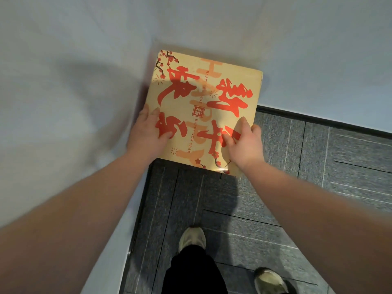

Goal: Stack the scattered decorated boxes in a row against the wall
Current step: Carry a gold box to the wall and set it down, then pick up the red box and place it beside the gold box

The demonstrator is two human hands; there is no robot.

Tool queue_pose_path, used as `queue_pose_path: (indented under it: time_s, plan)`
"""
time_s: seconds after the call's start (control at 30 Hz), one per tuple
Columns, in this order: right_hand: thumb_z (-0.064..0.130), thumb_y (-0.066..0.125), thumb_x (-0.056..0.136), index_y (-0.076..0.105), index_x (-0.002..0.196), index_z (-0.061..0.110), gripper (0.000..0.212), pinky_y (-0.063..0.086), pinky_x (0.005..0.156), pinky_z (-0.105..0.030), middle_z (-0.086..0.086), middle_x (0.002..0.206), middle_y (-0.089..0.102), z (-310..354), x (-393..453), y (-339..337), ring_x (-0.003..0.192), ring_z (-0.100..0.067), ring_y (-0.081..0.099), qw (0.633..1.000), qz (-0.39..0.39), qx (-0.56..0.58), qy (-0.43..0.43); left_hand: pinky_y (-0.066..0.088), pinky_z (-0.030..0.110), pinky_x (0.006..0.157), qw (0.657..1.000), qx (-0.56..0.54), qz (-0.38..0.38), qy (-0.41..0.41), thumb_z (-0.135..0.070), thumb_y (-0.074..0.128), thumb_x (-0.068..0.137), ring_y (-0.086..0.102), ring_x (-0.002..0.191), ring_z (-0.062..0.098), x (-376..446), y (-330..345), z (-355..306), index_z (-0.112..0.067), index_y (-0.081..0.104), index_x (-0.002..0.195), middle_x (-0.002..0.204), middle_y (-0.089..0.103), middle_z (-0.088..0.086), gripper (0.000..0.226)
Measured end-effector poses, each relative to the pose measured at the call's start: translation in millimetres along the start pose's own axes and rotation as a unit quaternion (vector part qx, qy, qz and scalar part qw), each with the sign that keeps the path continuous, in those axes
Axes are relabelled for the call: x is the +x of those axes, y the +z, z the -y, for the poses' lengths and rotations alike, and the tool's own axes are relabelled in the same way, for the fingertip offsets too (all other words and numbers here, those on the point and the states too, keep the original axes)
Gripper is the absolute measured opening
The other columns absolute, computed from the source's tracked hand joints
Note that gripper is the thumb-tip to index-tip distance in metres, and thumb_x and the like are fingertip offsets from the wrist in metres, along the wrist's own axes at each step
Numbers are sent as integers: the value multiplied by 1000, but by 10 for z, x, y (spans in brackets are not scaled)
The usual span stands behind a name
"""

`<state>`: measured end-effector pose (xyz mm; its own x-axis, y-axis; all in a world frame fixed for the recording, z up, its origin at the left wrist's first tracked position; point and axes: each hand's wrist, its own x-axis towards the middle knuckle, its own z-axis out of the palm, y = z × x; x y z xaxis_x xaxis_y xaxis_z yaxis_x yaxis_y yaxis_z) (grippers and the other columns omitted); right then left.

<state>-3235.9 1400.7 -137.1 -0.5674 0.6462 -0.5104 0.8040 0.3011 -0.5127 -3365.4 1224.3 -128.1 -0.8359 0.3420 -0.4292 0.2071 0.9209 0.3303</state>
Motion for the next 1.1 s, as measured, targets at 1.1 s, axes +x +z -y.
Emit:
queue_pose_path:
  time_s: [1.1]
  plan:
    - [41,57,93,37,145,14,62,34,110,-38,-13,151,28,-683,-4459,82,136,-31,35,712,317,-445,-442,14,27,116,838,-319,-160,-413,-40,52,94,17,145,18,-6577,1080,762,-15,30,148,157,20,6,64]
